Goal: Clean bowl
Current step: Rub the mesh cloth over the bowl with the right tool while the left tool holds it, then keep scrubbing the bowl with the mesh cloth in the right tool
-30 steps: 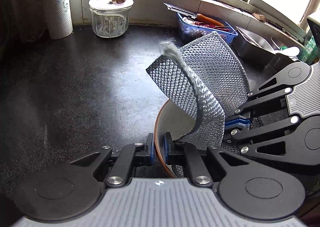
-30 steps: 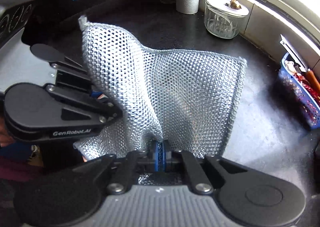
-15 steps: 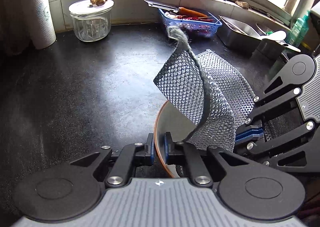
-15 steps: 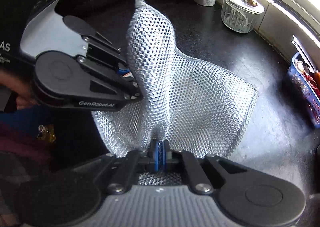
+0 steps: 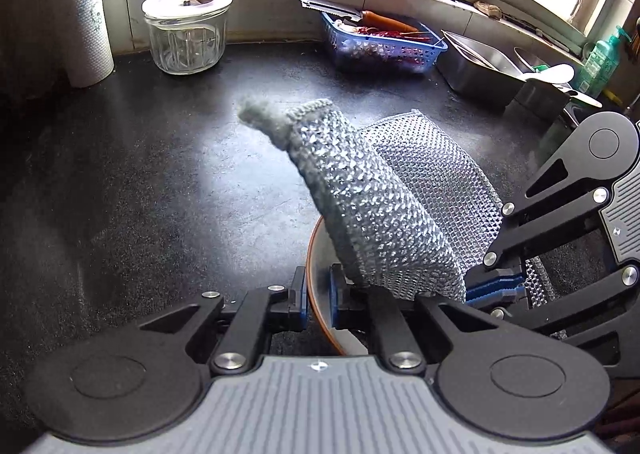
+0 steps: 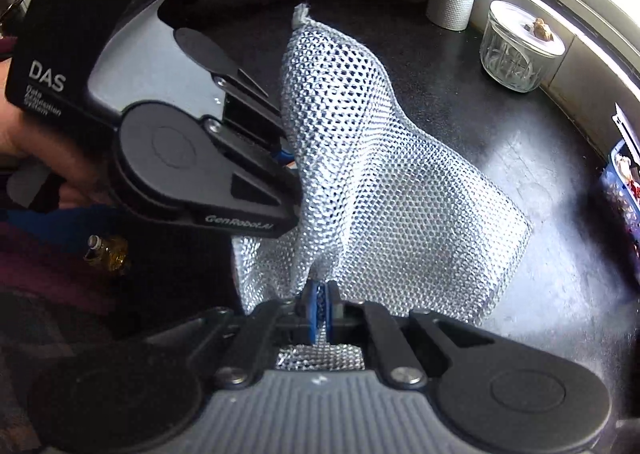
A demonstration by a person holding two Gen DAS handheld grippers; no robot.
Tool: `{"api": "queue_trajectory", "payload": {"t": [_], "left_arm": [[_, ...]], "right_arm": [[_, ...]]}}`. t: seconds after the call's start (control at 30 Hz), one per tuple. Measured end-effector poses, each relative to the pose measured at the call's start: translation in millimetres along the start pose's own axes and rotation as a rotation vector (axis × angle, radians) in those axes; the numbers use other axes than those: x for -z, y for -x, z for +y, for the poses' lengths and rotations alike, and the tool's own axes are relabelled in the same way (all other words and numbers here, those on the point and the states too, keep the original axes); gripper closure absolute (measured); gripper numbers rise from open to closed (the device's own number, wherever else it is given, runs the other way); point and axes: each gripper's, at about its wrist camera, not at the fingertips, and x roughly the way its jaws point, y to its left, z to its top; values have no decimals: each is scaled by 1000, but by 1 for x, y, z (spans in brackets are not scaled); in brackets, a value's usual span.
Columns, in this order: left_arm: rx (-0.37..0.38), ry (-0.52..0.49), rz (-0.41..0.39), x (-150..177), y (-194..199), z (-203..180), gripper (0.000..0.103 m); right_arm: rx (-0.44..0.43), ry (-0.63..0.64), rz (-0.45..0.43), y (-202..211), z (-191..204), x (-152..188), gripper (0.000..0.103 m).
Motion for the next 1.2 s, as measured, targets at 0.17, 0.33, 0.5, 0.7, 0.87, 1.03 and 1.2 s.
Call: {"api": "queue_trajectory", "payload": {"t": [0.17,0.33,0.5,0.7,0.87,1.03,1.2], "left_arm": [[5,-5,1,3,1,1,94],[4,-1,0,3,0,0,94],[5,5,0,3,0,0,94],[0,19,-1,1,-1,0,94],[9,23,5,0,-2,1,94],[18,9,5,2,-2,2,94],[18,3,2,3,-1,1,94]], "right_arm": [[22,-29,-30,-7,-13,3,99],[69,-69,-61,-10,-23,-1,100],[122,-82,-48,-9,-21,-3,100],[116,-97,-20,-4,-19,3,99],[68,-90,-8,0,-10,6,99],[18,-50,-16,-2,-6,1,99],[62,-10,-45,-7,-9,-3,95]]}}
